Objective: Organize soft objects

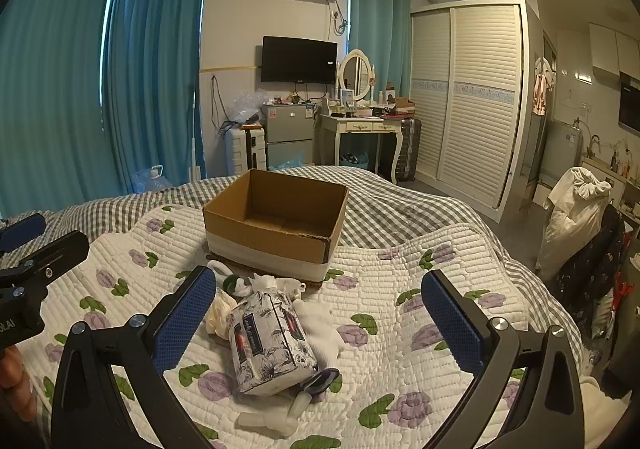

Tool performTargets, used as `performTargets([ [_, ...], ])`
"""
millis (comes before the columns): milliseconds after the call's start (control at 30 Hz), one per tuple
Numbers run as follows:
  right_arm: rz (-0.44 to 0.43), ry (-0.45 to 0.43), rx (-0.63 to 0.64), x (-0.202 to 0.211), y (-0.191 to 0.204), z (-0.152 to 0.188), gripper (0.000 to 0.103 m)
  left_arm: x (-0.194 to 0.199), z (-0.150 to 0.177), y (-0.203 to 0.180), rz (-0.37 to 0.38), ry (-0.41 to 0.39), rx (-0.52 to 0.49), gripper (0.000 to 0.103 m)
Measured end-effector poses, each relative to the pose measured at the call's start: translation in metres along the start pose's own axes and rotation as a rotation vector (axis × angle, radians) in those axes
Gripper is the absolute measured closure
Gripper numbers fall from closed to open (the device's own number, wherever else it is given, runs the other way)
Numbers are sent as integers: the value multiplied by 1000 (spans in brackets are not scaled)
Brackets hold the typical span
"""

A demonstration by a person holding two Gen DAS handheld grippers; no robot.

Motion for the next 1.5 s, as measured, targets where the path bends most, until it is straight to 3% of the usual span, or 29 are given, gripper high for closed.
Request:
performTargets([
  [1500,-4,8,1,-2,-2,0,0,-1,6,1,10,8,8,9],
])
Point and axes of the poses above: each gripper's, at about its wrist camera, not at the fingertips, and x roughly against the way its jaws point, y to its left, z to its underside, the point moved 1 cm from there along -x, roughly the way its jaws point, and after that the axes turned 6 degrees about -y, right-handed, at the moved point
